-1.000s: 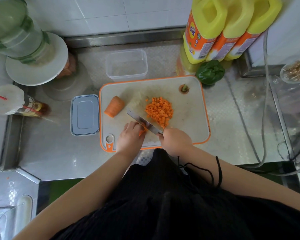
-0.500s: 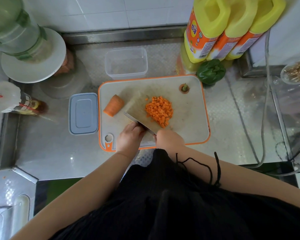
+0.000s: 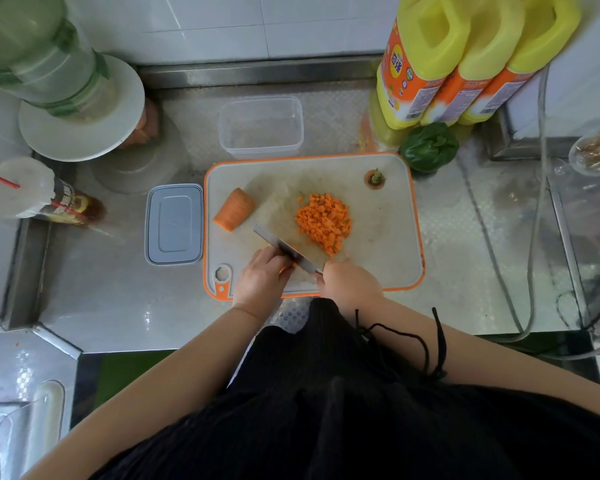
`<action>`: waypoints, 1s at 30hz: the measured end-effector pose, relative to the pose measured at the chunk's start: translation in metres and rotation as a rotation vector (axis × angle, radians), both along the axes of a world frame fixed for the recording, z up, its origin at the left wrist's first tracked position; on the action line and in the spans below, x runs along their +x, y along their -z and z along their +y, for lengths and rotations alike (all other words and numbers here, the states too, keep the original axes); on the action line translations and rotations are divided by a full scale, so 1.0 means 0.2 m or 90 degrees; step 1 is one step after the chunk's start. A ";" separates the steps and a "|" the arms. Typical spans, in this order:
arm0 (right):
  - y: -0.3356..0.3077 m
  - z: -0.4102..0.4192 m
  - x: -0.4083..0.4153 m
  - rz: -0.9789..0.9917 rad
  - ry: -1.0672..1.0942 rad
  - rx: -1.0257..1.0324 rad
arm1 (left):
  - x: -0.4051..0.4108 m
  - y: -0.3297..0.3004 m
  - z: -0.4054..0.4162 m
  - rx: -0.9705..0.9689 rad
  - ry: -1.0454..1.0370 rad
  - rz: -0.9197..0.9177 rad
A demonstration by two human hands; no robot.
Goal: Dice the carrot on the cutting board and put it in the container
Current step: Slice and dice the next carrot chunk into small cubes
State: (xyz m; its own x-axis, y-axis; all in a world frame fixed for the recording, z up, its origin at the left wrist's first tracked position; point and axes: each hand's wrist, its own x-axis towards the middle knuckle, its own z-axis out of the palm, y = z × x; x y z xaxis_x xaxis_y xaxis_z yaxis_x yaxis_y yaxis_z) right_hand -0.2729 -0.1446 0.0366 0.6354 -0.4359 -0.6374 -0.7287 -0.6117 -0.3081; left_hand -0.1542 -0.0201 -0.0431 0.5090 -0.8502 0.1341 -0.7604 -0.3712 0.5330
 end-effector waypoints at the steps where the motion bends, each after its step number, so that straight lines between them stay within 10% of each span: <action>1: 0.00 0.00 0.00 0.012 -0.009 0.000 | 0.00 0.00 0.00 -0.001 0.006 -0.002; 30: 0.06 0.05 0.02 0.003 -0.006 -0.014 | 0.02 0.02 0.05 0.032 -0.014 0.023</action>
